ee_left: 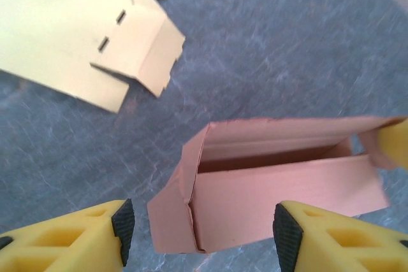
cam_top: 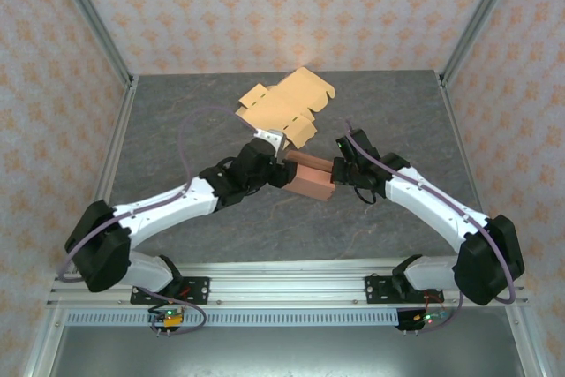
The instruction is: Fold the paper box
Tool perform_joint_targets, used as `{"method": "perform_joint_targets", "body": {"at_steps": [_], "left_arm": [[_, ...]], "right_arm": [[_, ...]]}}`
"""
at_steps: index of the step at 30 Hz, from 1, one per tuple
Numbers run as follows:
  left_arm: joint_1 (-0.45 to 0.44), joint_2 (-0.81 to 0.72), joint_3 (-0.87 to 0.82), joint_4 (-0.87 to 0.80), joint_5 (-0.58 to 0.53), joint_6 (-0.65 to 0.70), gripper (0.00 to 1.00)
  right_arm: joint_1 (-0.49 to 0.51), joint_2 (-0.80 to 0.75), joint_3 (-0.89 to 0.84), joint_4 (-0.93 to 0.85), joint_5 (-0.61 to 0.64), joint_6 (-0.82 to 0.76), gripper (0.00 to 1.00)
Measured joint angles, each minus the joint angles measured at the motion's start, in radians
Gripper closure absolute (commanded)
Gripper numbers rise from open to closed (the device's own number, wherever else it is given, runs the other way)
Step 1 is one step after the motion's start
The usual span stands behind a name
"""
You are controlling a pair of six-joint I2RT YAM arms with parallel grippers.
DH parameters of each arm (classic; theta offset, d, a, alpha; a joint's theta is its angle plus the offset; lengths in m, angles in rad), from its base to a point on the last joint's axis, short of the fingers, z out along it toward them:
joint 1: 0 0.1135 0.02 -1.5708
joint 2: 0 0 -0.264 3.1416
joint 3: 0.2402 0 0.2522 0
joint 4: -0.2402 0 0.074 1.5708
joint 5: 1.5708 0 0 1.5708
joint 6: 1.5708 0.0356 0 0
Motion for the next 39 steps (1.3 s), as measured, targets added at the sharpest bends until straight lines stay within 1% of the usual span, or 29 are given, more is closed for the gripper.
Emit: {"method": "perform_joint_targets", "body": {"at_steps": [3,8,12,14,17,21,27,33,37,39], "left_arm": [[0.005,-0.019,0.012,-0.001,-0.017,0.015,0.49],[0.010,0.076,0.068,-0.010,-0.008,0.048,0.63],[0.010,0.134,0.085,-0.022,0.009,0.061,0.70],[0.010,0.152,0.097,-0.032,0.013,0.068,0.76],[0.010,0.163,0.111,-0.036,0.016,0.082,0.87],[0.013,0.163,0.113,-0.036,0.019,0.084,0.97],[0.012,0.163,0.100,-0.019,0.034,0.067,0.99],[0.005,0.163,0.019,0.033,0.036,0.045,1.00],[-0.018,0.149,-0.027,0.097,0.005,0.042,1.00],[-0.039,0.137,-0.069,0.152,-0.021,0.027,1.00]], "right_arm": [[0.000,0.000,0.000,0.000,0.000,0.000,0.99],[0.000,0.000,0.000,0.000,0.000,0.000,1.00],[0.000,0.000,0.000,0.000,0.000,0.000,1.00],[0.000,0.000,0.000,0.000,0.000,0.000,1.00],[0.000,0.000,0.000,0.000,0.000,0.000,0.99],[0.000,0.000,0.000,-0.002,0.008,0.000,1.00],[0.000,0.001,0.000,-0.004,0.016,0.001,1.00],[0.000,0.002,0.000,0.000,0.023,0.003,1.00],[0.000,-0.002,-0.010,0.010,0.032,0.024,1.00],[0.000,-0.016,-0.030,0.030,0.037,0.039,0.97]]}}
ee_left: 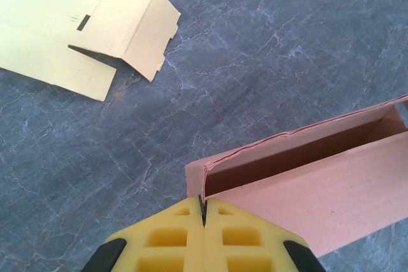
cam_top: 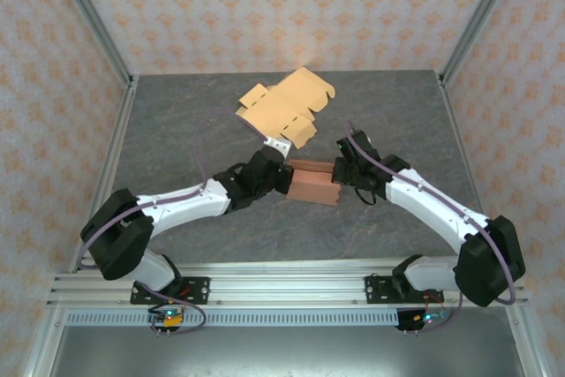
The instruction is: Fold the paper box
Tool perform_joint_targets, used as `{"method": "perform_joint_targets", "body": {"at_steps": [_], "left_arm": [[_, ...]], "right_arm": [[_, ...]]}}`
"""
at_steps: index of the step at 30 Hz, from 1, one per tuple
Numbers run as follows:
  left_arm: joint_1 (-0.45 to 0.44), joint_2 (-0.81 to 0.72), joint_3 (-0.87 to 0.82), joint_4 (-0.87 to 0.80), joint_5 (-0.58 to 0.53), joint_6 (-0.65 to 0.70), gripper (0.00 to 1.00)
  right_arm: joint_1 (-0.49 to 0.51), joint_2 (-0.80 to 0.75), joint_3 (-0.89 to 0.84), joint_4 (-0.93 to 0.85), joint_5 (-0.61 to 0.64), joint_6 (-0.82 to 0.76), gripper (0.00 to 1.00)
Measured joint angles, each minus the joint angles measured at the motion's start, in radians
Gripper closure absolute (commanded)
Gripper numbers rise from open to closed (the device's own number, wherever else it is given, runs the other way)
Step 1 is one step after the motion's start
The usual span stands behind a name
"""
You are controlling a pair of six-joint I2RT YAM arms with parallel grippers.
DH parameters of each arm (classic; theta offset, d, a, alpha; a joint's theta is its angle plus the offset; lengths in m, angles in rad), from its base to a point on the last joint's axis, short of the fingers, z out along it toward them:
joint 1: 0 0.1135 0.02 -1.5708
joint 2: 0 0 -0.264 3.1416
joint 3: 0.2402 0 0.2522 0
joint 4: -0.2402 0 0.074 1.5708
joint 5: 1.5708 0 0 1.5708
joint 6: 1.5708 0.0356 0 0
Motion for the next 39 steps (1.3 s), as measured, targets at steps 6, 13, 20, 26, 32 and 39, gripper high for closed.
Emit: {"method": "perform_joint_targets", "body": {"at_steps": [6,13,20,26,32,39], "left_arm": [[-0.085,-0.010,-0.092,0.152,-0.125,-0.021,1.00],[-0.150,-0.020,-0.138,0.210,-0.261,-0.028,1.00],[-0.163,-0.020,-0.138,0.211,-0.322,-0.027,1.00],[-0.172,-0.020,-0.138,0.211,-0.345,-0.027,1.00],[-0.172,-0.020,-0.138,0.211,-0.358,-0.027,1.00],[-0.172,-0.020,-0.138,0.211,-0.365,-0.027,1.00]], "right_arm": [[0.000,-0.058,-0.062,0.038,0.013,0.043,0.92],[0.000,-0.103,-0.092,0.045,0.008,0.074,0.65],[0.000,-0.221,-0.089,-0.020,0.011,0.074,0.30],[0.000,-0.268,0.003,-0.162,0.091,0.275,0.01],[-0.001,-0.227,0.074,-0.280,0.019,0.830,0.01],[-0.001,-0.139,0.051,-0.267,-0.145,1.227,0.01]]}}
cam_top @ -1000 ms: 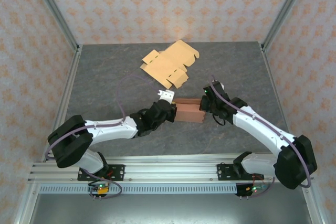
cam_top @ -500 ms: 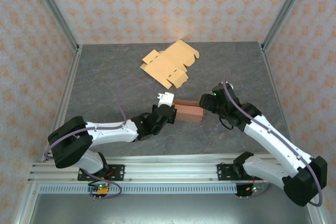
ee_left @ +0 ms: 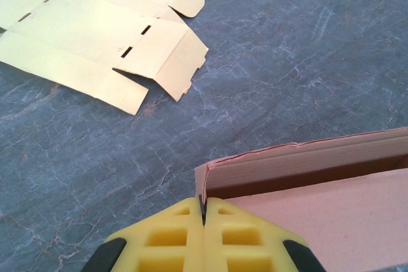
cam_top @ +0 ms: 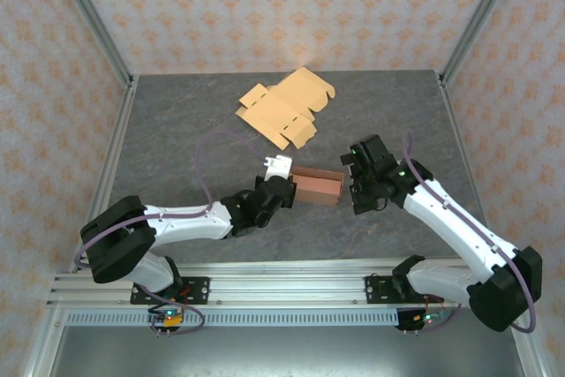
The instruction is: Fold the paper box
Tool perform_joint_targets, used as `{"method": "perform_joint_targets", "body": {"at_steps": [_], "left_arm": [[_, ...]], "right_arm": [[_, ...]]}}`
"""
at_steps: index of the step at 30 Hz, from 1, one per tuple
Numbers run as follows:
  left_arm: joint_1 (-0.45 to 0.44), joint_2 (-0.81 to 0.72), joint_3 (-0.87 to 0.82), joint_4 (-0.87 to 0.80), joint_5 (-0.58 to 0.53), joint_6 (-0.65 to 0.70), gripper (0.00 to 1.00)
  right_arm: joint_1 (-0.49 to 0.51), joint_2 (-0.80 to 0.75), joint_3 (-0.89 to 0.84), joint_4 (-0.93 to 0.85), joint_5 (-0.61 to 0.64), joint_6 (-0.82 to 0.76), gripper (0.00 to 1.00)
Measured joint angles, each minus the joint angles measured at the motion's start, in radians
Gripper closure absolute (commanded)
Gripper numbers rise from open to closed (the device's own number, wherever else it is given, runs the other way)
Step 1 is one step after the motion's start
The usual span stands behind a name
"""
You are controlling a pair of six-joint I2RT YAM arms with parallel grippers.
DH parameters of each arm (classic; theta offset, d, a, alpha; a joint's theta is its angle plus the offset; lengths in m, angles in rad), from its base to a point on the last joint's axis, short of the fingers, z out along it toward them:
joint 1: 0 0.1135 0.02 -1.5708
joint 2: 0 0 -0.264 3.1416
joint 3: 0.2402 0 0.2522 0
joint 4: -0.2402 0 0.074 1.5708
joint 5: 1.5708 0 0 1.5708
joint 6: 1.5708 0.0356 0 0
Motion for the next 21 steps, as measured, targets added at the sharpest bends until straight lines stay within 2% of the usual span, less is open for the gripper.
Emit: {"method": "perform_joint_targets", "body": {"at_steps": [6,11,13,18,21], "left_arm": [[0.000,0.000,0.000,0.000,0.000,0.000,1.00],[0.000,0.000,0.000,0.000,0.000,0.000,1.00],[0.000,0.000,0.000,0.000,0.000,-0.001,1.00],[0.000,0.001,0.000,0.000,0.001,0.000,1.00],[0.000,0.001,0.000,0.000,0.000,0.000,1.00]], "right_arm": [[0.005,0.052,-0.023,0.061,-0.098,0.182,0.01],[0.015,0.087,-0.073,0.116,-0.131,0.235,0.02],[0.016,0.095,-0.105,0.148,-0.133,0.236,0.09],[0.016,0.121,-0.142,0.205,-0.120,0.236,0.35],[0.016,0.142,-0.142,0.228,-0.103,0.236,0.42]]}}
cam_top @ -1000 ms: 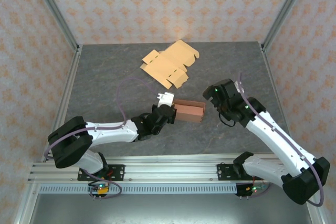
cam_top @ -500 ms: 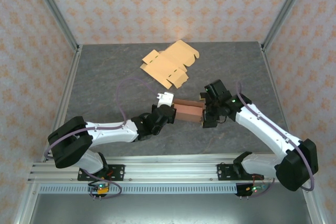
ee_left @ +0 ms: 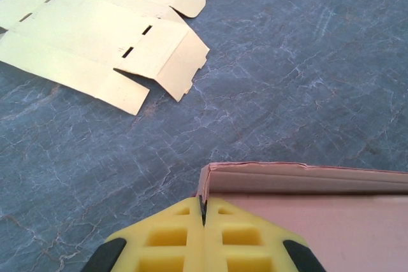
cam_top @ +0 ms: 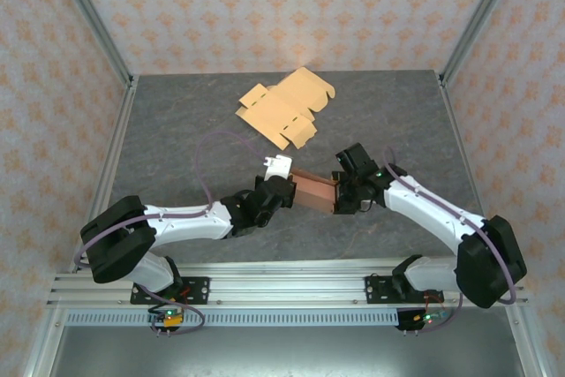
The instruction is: Fold the paper box
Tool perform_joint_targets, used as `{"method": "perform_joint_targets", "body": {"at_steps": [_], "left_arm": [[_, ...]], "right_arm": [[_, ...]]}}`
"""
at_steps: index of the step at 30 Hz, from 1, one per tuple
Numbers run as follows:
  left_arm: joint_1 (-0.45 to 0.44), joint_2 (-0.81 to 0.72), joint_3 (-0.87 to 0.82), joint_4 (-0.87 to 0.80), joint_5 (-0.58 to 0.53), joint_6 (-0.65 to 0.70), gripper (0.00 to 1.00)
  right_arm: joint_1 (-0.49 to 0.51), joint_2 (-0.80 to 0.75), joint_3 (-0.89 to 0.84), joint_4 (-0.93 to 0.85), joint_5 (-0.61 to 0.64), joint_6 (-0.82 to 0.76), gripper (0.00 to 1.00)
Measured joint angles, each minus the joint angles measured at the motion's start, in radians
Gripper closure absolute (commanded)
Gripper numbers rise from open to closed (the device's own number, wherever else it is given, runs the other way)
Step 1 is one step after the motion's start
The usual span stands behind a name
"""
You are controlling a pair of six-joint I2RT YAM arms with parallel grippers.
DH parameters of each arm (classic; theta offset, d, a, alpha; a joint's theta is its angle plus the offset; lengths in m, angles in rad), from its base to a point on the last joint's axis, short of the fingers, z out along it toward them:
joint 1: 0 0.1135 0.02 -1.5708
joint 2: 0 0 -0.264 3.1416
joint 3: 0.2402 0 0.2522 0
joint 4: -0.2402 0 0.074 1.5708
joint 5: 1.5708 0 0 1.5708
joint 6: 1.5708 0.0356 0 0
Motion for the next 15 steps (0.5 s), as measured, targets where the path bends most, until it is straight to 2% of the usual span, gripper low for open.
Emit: {"method": "perform_joint_targets", "body": {"at_steps": [5,9,12,14,15], "left_arm": [[0.000,0.000,-0.005,0.003,-0.007,0.000,1.00],[0.001,0.000,-0.015,0.011,-0.011,-0.004,1.00],[0.001,0.000,-0.025,0.033,-0.011,-0.018,0.90],[0.000,-0.001,-0.030,0.042,-0.010,-0.035,0.79],[0.000,-0.003,-0.032,0.041,-0.008,-0.036,0.67]], "right_arm": [[0.000,0.027,0.004,0.025,0.011,0.000,0.37],[0.000,0.051,0.019,0.028,0.019,0.000,0.46],[-0.009,0.057,0.026,0.029,0.034,0.000,0.53],[-0.019,0.063,0.034,0.028,0.050,0.000,0.56],[-0.024,0.064,0.037,0.029,0.059,0.000,0.56]]}}
